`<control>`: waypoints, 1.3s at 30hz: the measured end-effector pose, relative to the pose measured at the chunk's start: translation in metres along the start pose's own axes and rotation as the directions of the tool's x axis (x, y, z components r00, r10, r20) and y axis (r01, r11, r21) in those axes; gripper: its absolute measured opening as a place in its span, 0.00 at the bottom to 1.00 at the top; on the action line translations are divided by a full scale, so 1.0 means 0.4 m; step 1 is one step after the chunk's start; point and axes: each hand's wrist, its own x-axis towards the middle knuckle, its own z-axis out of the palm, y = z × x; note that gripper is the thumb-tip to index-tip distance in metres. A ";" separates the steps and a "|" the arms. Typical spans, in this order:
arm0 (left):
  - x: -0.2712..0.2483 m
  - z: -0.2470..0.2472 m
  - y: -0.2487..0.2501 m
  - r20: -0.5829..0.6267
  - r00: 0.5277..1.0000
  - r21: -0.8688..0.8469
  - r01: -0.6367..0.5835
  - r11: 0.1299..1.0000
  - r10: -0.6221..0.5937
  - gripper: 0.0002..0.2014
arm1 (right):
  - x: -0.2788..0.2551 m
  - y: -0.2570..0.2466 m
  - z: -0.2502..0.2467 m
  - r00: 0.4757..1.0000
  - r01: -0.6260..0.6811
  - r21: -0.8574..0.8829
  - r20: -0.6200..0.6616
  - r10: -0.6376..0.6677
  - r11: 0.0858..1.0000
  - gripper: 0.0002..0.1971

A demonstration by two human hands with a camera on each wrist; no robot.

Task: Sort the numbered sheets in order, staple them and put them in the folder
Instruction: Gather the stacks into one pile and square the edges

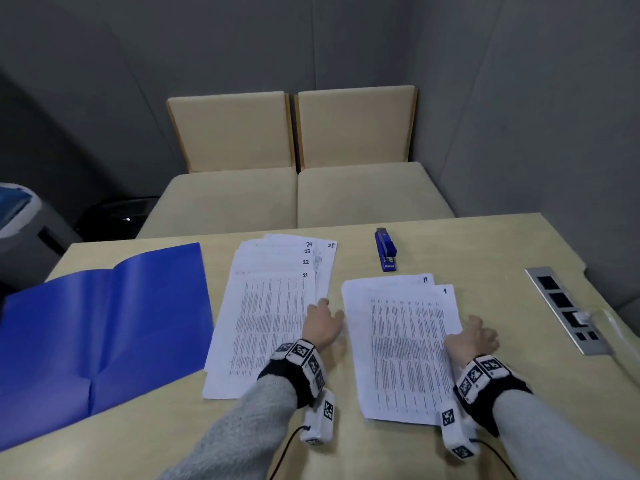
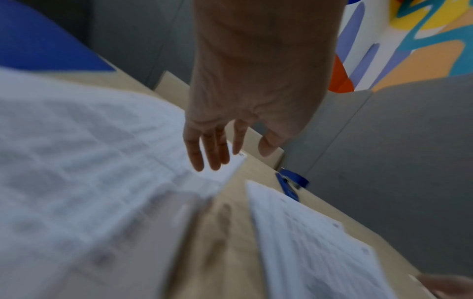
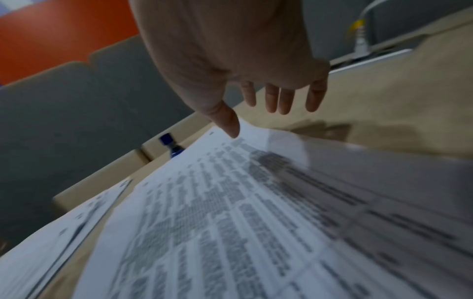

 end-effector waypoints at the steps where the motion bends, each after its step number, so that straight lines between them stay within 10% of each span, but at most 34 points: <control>1: 0.008 -0.043 -0.027 -0.079 0.997 0.012 -0.025 1.000 0.026 0.22 | -0.014 -0.023 0.009 0.998 0.056 -0.026 -0.033 -0.057 0.998 0.28; 8: 0.039 -0.319 -0.245 -0.295 0.931 0.069 0.246 0.967 -0.216 0.18 | -0.128 -0.227 0.168 0.920 0.339 0.148 0.157 -0.360 0.929 0.19; 16: 0.090 -0.405 -0.365 -0.190 0.938 -0.026 0.289 0.957 -0.289 0.27 | -0.182 -0.305 0.334 0.865 -0.036 0.380 0.475 -0.161 0.924 0.18; 31: 0.420 -0.302 -0.492 -0.037 0.885 -0.187 0.450 0.873 -0.464 0.39 | -0.187 -0.391 0.426 0.867 -0.151 0.389 0.494 -0.067 0.909 0.08; 39: 0.161 -0.367 -0.270 -0.034 0.929 0.024 0.369 0.929 -0.368 0.19 | -0.214 -0.405 0.431 0.874 -0.069 0.222 0.484 -0.048 0.972 0.19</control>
